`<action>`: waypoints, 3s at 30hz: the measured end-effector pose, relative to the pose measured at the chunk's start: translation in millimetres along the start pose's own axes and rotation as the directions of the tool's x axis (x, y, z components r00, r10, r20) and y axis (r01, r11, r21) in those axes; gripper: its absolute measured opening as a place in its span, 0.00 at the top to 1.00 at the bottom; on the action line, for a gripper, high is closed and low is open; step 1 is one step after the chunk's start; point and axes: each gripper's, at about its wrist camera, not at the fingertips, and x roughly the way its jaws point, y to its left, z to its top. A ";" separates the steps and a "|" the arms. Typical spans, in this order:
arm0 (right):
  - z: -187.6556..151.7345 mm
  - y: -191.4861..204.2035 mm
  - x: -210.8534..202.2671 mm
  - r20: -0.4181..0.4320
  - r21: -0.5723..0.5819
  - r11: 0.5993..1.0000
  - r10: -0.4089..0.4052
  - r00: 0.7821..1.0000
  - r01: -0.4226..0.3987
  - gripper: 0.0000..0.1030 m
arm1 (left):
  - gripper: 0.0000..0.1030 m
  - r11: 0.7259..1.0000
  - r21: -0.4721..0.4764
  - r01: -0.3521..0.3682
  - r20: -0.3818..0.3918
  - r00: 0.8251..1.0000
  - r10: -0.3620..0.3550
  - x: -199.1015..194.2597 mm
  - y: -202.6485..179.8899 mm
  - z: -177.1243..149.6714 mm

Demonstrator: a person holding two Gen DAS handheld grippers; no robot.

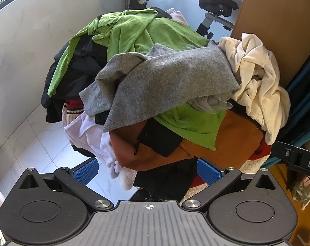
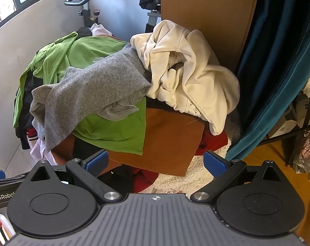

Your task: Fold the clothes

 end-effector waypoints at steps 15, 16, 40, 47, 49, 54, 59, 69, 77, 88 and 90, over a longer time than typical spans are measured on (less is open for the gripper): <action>5.6 6.3 11.9 -0.022 0.011 1.000 -0.014 1.000 0.014 0.02 | 0.01 1.000 -0.017 -0.003 -0.032 0.999 0.002 12.2 12.7 4.1; 5.6 7.6 12.7 -0.025 0.011 1.000 -0.013 1.000 0.014 0.02 | 0.01 1.000 -0.019 -0.002 -0.035 0.999 0.001 12.9 14.8 4.9; 20.0 93.0 19.5 -0.008 0.017 0.994 -0.109 0.994 0.109 0.02 | 0.01 0.996 -0.033 0.082 -0.055 0.995 -0.084 36.1 105.3 39.2; 22.0 136.7 15.3 -0.006 0.011 0.988 -0.151 0.988 0.151 0.02 | 0.01 0.992 -0.022 0.127 -0.069 0.989 -0.128 49.4 141.9 52.3; 22.2 150.2 13.0 -0.002 -0.004 0.986 -0.165 0.986 0.165 0.02 | 0.01 0.989 -0.035 0.142 -0.069 0.987 -0.144 52.6 151.7 55.1; 26.5 171.7 6.5 0.011 -0.024 0.975 -0.219 0.976 0.219 0.02 | 0.01 0.984 -0.063 0.164 -0.058 0.984 -0.168 59.1 176.7 63.0; 33.6 173.7 2.6 0.030 0.025 0.966 -0.259 0.965 0.258 0.02 | 0.01 0.990 -0.071 0.118 -0.009 0.993 -0.119 61.9 200.5 76.4; 49.0 146.9 25.5 0.019 0.122 0.942 -0.318 0.948 0.313 0.02 | 0.01 0.999 -0.009 0.037 0.081 0.996 -0.036 59.0 206.6 96.1; 81.7 135.5 58.7 0.034 0.114 0.969 -0.224 0.974 0.219 0.02 | 0.01 0.999 0.040 0.025 0.124 0.992 -0.030 54.2 170.5 118.3; 143.2 99.4 119.4 0.093 0.073 0.995 -0.073 0.993 0.067 0.02 | 0.01 0.998 -0.068 0.004 0.120 0.993 0.005 81.3 123.0 161.8; 147.3 93.9 128.0 0.082 0.074 0.996 -0.060 0.995 0.054 0.02 | 0.01 0.997 -0.079 -0.011 0.115 0.993 0.020 85.7 117.7 166.7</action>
